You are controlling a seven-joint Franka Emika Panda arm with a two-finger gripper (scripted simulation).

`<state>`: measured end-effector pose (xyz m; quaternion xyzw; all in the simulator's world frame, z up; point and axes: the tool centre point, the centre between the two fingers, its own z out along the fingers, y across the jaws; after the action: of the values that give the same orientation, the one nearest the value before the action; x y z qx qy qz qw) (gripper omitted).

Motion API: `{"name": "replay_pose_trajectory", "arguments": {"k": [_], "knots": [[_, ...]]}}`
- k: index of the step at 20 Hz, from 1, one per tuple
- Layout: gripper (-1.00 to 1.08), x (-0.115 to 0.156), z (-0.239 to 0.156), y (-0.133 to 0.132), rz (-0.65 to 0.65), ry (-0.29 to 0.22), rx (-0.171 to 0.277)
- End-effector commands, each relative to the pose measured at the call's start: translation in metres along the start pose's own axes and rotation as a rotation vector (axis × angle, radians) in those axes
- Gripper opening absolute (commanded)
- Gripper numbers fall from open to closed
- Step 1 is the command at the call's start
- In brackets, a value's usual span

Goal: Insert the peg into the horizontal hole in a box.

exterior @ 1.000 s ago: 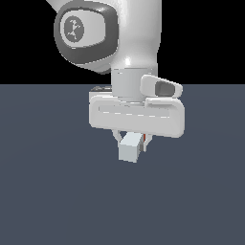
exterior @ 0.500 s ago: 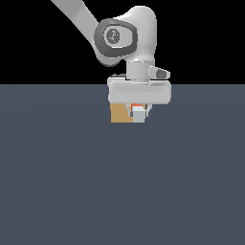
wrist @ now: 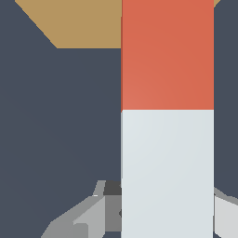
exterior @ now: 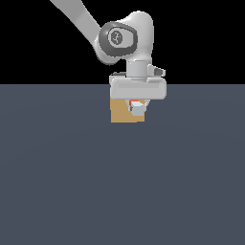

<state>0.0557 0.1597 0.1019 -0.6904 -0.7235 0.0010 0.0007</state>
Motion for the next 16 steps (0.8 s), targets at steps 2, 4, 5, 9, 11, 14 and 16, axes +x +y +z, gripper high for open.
{"name": "replay_pose_trajectory", "arguments": {"k": [2,4,5,9,11,14,16], "knots": [[-1.00,0.000,-0.001,0.001,-0.002,0.000,-0.002],[-1.00,-0.001,-0.003,0.002,-0.004,0.000,-0.004],[-1.00,-0.001,-0.003,0.002,-0.004,0.000,-0.004],[-1.00,0.001,-0.001,0.001,-0.003,0.000,-0.001],[-1.00,0.006,-0.001,0.000,-0.003,0.000,-0.001],[-1.00,0.022,-0.001,0.000,-0.003,0.000,-0.001],[-1.00,0.037,-0.002,0.000,-0.003,0.000,-0.002]]}}
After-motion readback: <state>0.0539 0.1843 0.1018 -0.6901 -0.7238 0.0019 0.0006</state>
